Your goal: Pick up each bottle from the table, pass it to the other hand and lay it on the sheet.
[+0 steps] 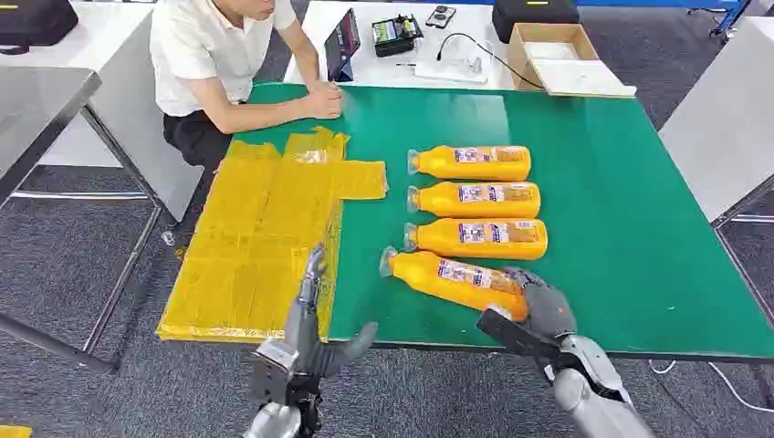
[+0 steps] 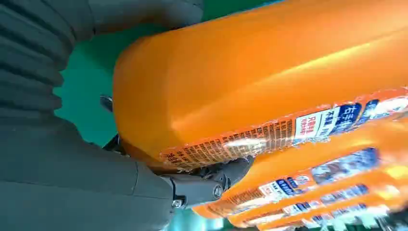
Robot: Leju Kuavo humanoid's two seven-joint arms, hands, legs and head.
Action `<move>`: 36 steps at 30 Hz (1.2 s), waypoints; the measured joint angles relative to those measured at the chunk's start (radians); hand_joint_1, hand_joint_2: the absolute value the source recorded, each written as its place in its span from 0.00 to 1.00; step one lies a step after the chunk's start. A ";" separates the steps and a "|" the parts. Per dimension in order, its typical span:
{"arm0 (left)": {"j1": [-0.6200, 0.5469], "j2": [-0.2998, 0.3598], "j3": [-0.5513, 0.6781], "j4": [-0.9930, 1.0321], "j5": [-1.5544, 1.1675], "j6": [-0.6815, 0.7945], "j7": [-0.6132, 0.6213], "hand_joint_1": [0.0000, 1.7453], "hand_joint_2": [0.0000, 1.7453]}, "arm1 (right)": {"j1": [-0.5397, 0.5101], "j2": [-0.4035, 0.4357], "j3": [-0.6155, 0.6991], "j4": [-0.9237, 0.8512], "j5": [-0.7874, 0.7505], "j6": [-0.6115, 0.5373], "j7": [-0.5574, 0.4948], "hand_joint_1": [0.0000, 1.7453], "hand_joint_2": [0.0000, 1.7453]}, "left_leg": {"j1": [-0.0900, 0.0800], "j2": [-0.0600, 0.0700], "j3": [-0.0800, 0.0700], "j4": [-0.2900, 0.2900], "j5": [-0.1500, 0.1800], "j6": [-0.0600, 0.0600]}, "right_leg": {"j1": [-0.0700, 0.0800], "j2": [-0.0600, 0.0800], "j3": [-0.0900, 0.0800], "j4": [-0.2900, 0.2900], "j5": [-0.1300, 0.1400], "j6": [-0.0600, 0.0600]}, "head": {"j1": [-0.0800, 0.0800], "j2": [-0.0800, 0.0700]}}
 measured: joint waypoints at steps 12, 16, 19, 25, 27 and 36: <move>0.026 -0.032 0.103 -0.063 0.295 -0.162 0.024 0.00 1.00 | 0.134 0.061 -0.098 -0.125 -0.165 -0.038 -0.073 1.00 1.00 | -0.001 -0.001 -0.002 0.000 0.000 0.000 | -0.001 0.000 -0.001 0.000 0.000 0.000 | 0.000 0.000; 0.051 -0.035 0.126 -0.096 0.466 -0.224 0.128 0.00 1.00 | 0.181 0.093 -0.135 -0.188 -0.266 -0.051 -0.109 1.00 1.00 | 0.000 -0.001 -0.007 0.000 0.000 0.000 | -0.001 0.000 -0.005 0.000 0.000 0.000 | -0.001 0.000; 0.061 -0.033 0.127 -0.103 0.585 -0.284 0.214 0.00 1.00 | 0.193 0.113 -0.151 -0.226 -0.337 -0.048 -0.132 1.00 1.00 | 0.000 -0.001 -0.008 0.000 0.000 0.000 | -0.001 0.000 -0.007 0.000 0.000 0.000 | 0.000 0.000; 0.065 -0.002 0.078 -0.088 0.611 -0.402 0.261 0.00 1.00 | 0.202 0.165 -0.156 -0.253 -0.416 -0.013 -0.178 1.00 1.00 | 0.000 -0.001 -0.012 0.000 0.000 0.000 | -0.001 0.000 -0.010 0.000 0.000 0.000 | 0.000 0.000; 0.060 0.005 0.050 -0.061 0.622 -0.445 0.292 0.00 1.00 | 0.189 0.189 -0.145 -0.252 -0.432 0.001 -0.194 1.00 1.00 | 0.000 0.000 -0.012 0.000 0.000 0.000 | -0.001 0.000 -0.010 0.000 0.000 0.000 | 0.000 0.000; 0.010 0.014 0.013 0.022 0.570 -0.450 0.297 0.00 1.00 | 0.135 0.256 0.000 -0.225 -0.384 0.014 -0.215 1.00 1.00 | 0.000 -0.001 -0.012 0.000 0.001 0.000 | 0.000 0.000 -0.011 0.001 0.000 0.000 | 0.000 0.000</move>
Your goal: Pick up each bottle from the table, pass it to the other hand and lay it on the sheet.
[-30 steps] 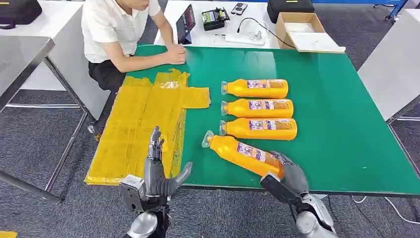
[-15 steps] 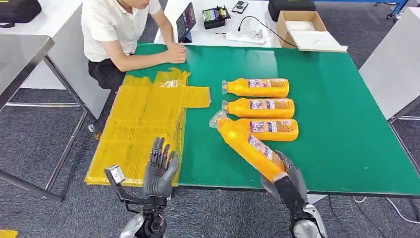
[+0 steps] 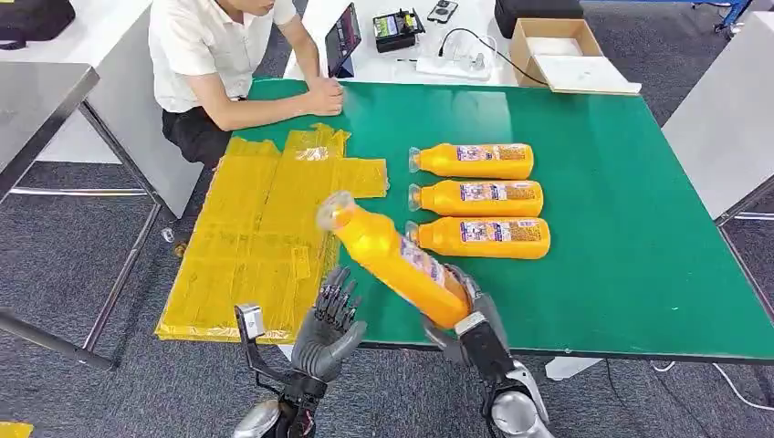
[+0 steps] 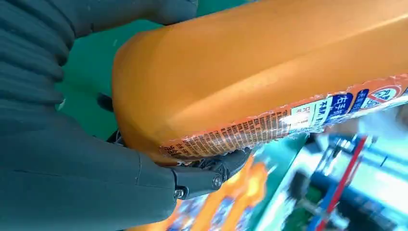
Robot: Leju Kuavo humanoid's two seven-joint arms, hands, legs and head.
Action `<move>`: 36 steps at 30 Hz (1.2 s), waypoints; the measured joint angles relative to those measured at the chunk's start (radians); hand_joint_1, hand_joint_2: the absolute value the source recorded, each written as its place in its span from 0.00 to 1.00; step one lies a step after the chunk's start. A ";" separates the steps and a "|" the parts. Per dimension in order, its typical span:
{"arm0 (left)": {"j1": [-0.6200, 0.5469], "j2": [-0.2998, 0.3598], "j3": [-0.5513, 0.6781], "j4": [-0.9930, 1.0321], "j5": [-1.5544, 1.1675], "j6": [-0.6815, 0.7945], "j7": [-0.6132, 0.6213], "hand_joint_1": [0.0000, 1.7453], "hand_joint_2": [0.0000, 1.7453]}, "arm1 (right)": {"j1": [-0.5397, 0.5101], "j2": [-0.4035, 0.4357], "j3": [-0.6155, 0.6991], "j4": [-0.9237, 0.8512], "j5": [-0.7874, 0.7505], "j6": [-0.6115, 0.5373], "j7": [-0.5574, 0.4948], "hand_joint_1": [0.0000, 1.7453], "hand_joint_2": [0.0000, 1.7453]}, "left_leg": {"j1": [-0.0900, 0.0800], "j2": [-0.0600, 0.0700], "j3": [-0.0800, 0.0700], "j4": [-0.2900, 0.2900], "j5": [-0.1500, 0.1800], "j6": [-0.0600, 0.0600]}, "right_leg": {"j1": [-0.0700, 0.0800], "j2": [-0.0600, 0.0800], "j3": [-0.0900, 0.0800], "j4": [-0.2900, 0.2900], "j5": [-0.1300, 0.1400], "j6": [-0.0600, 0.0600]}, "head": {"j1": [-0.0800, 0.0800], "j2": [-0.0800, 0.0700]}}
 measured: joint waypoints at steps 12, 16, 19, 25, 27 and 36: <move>-0.038 -0.018 -0.002 0.048 -0.042 0.083 -0.066 0.00 1.00 | -0.011 0.005 0.148 0.056 0.004 0.032 -0.029 1.00 1.00 | 0.000 -0.001 -0.001 0.000 0.000 0.000 | 0.000 0.000 -0.001 0.000 0.000 0.000 | 0.000 0.000; -0.036 -0.020 -0.002 0.013 -0.005 0.055 -0.073 0.00 1.00 | -0.012 0.004 0.174 0.067 -0.004 0.053 -0.035 1.00 1.00 | 0.000 -0.001 -0.001 0.000 0.000 0.000 | 0.000 0.000 -0.001 0.000 0.000 0.000 | 0.000 0.000; -0.038 -0.024 0.001 -0.008 0.027 0.026 -0.072 0.00 1.00 | -0.010 0.004 0.191 0.075 -0.015 0.071 -0.040 1.00 1.00 | 0.000 -0.001 -0.001 0.000 0.000 0.000 | 0.000 0.000 -0.001 0.000 0.000 0.000 | 0.000 0.000; -0.034 -0.024 0.012 -0.030 0.078 -0.082 -0.083 1.00 1.00 | -0.028 0.000 0.205 0.088 -0.037 0.117 -0.047 1.00 1.00 | 0.000 0.000 -0.001 0.000 0.000 0.000 | 0.000 0.000 -0.001 0.000 0.000 0.000 | 0.000 0.000; -0.031 -0.024 0.019 -0.031 0.088 -0.096 -0.080 1.00 1.00 | -0.034 -0.002 0.209 0.092 -0.038 0.123 -0.047 0.84 1.00 | 0.000 0.000 -0.001 0.000 0.000 0.000 | 0.000 0.000 -0.001 0.000 0.000 0.000 | 0.000 0.000; -0.028 -0.013 0.031 -0.031 0.159 -0.226 -0.045 1.00 1.00 | -0.049 -0.005 0.209 0.100 -0.047 0.134 -0.083 0.00 1.00 | 0.000 0.000 -0.001 0.000 0.000 0.000 | 0.000 0.000 -0.001 0.000 0.000 0.000 | 0.000 0.000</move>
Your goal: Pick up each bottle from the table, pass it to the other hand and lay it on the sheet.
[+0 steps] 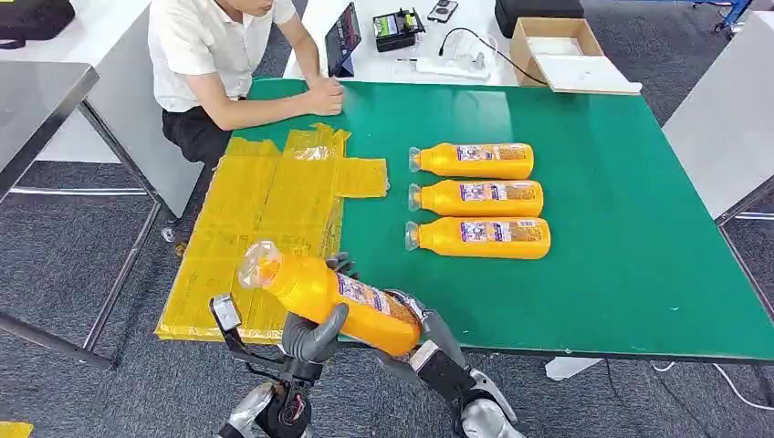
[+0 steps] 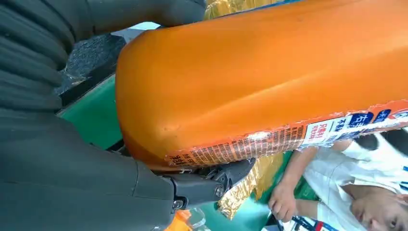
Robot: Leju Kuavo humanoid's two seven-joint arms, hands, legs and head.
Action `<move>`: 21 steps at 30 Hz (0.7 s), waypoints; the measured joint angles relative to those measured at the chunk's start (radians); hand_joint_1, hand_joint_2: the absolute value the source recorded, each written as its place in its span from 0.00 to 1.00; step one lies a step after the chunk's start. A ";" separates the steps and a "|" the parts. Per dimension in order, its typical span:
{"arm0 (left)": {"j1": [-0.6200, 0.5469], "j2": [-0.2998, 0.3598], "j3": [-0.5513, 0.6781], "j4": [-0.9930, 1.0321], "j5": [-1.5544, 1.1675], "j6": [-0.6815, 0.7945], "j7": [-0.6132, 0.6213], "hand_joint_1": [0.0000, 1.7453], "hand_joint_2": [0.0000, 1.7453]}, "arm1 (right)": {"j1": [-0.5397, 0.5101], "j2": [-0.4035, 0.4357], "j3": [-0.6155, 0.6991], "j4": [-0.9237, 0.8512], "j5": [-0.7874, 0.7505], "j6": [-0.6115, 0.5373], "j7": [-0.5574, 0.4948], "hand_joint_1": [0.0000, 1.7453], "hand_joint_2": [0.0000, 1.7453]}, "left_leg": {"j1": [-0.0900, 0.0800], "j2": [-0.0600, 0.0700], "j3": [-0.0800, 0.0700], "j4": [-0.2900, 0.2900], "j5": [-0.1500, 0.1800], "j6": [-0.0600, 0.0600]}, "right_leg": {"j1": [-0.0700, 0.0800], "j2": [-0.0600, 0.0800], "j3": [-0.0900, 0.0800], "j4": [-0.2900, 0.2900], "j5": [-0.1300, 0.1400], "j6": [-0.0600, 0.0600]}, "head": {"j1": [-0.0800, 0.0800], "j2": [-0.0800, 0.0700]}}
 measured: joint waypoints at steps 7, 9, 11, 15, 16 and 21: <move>-0.002 0.004 -0.001 -0.002 -0.064 0.011 -0.024 1.00 1.00 | 0.012 0.000 -0.004 0.000 -0.052 0.050 0.002 0.00 0.00 | 0.000 -0.001 0.000 0.000 0.000 0.000 | 0.000 0.000 0.000 0.000 0.000 0.000 | 0.000 0.000; -0.002 0.003 -0.002 -0.002 -0.104 0.037 -0.037 1.00 1.00 | 0.026 0.002 -0.008 -0.010 -0.074 0.069 0.002 0.00 0.00 | 0.000 0.000 0.000 0.000 0.000 0.000 | 0.000 0.000 0.000 0.000 0.000 0.000 | 0.000 0.000; -0.004 0.002 -0.004 -0.002 -0.158 0.084 -0.046 1.00 1.00 | 0.042 0.003 -0.011 -0.028 -0.084 0.072 0.000 0.00 0.00 | 0.000 0.000 0.000 0.000 0.000 0.000 | 0.000 0.000 0.000 0.000 0.000 0.000 | 0.000 0.000; -0.004 0.002 -0.009 -0.002 -0.233 0.169 -0.056 1.00 1.00 | 0.090 0.008 -0.017 -0.085 -0.086 0.058 0.002 0.00 0.00 | 0.000 -0.001 -0.001 0.000 0.000 0.000 | 0.000 0.000 0.000 0.000 0.000 0.000 | 0.000 0.000; -0.004 0.002 -0.009 -0.002 -0.244 0.183 -0.059 1.00 1.00 | 0.097 0.009 -0.019 -0.093 -0.085 0.049 0.002 0.00 0.00 | 0.000 0.000 -0.001 0.000 0.000 0.000 | 0.000 0.000 0.000 0.000 0.000 0.000 | 0.000 0.000; -0.004 -0.003 -0.011 -0.024 -0.424 0.408 -0.071 1.00 1.00 | 0.134 0.017 -0.026 -0.148 0.060 -0.175 -0.009 0.00 0.00 | 0.000 -0.001 -0.001 0.000 0.000 0.000 | 0.000 0.000 0.000 0.000 0.000 0.000 | 0.001 0.000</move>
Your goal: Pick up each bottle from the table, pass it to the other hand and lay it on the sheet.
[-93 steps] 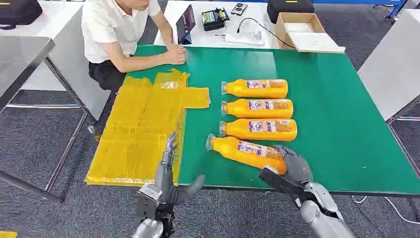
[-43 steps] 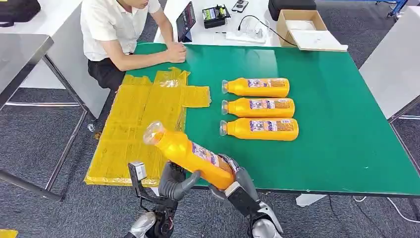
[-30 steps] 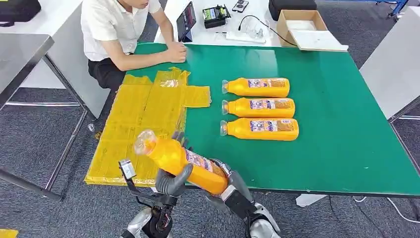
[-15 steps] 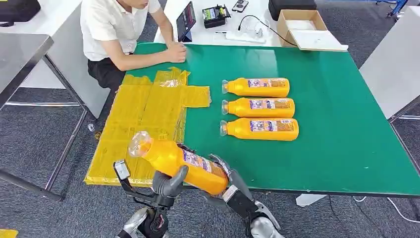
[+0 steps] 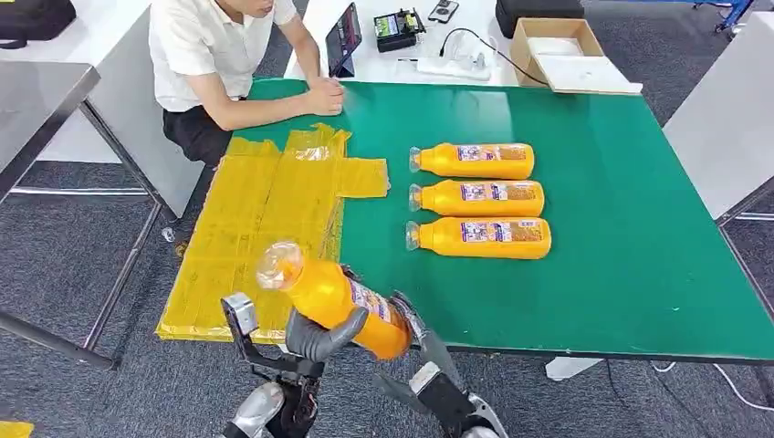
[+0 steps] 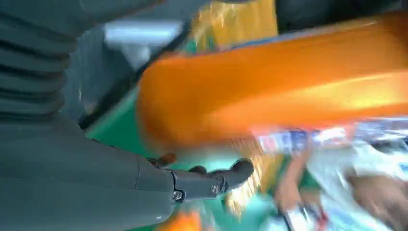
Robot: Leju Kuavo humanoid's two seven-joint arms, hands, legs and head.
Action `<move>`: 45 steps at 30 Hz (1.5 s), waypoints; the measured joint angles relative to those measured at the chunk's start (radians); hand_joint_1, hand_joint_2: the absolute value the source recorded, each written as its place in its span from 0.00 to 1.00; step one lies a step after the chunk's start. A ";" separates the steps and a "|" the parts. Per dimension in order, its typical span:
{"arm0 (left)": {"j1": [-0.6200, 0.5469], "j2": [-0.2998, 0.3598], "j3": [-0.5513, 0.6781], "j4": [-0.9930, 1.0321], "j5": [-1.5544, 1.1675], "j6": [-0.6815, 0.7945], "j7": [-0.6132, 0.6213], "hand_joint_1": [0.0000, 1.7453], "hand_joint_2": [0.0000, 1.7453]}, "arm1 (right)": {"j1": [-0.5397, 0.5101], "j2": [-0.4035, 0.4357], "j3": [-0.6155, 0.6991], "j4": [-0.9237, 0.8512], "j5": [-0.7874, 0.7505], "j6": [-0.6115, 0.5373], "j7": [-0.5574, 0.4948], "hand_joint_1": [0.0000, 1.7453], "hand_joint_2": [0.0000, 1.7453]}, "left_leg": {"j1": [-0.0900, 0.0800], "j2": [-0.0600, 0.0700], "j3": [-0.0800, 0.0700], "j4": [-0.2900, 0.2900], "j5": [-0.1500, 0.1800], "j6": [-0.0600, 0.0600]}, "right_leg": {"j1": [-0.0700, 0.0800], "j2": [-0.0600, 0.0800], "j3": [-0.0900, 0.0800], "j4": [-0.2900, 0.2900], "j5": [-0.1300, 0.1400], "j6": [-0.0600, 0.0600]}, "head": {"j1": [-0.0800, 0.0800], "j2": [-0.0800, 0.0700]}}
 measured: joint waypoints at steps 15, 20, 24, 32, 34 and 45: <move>-0.069 0.058 0.110 -0.005 -0.686 0.538 0.072 1.00 1.00 | 0.070 0.068 -0.116 -0.215 0.298 -0.469 -0.103 0.00 0.00 | 0.001 0.000 0.000 0.000 0.001 0.000 | 0.000 0.000 0.000 0.000 0.000 0.000 | 0.000 0.000; -0.096 0.081 0.195 -0.007 -1.089 0.549 0.222 1.00 1.00 | 0.091 0.112 -0.156 -0.254 0.249 -0.469 -0.103 0.00 0.00 | 0.000 0.000 0.000 0.000 0.001 0.000 | 0.000 0.000 0.000 0.000 0.000 0.000 | 0.000 0.000; -0.215 0.103 0.210 0.138 -1.363 0.386 0.439 1.00 1.00 | 0.089 0.119 -0.148 -0.254 0.128 -0.469 -0.103 0.00 0.00 | 0.000 -0.002 0.000 0.000 0.003 0.000 | 0.000 -0.001 0.000 0.000 0.001 0.000 | 0.000 0.000; -0.475 0.105 0.207 0.551 -1.404 0.186 0.526 1.00 1.00 | 0.057 0.117 -0.097 -0.236 0.031 -0.469 -0.104 0.00 0.00 | 0.001 0.000 0.000 0.000 0.005 -0.001 | 0.000 0.000 -0.001 0.001 0.004 -0.001 | 0.000 0.000; -0.514 0.105 0.207 0.622 -1.385 0.145 0.525 1.00 1.00 | 0.047 0.116 -0.080 -0.227 0.005 -0.469 -0.104 0.00 0.00 | 0.001 0.000 -0.001 0.000 0.005 -0.001 | 0.000 0.000 -0.001 0.001 0.004 -0.001 | -0.001 0.000; -0.623 0.091 0.219 0.761 -1.307 0.042 0.472 0.13 1.00 | 0.019 0.098 0.008 -0.209 -0.073 -0.469 -0.105 0.00 0.00 | 0.001 -0.001 -0.001 0.000 0.006 -0.001 | 0.000 0.000 -0.001 0.001 0.004 -0.001 | 0.000 0.000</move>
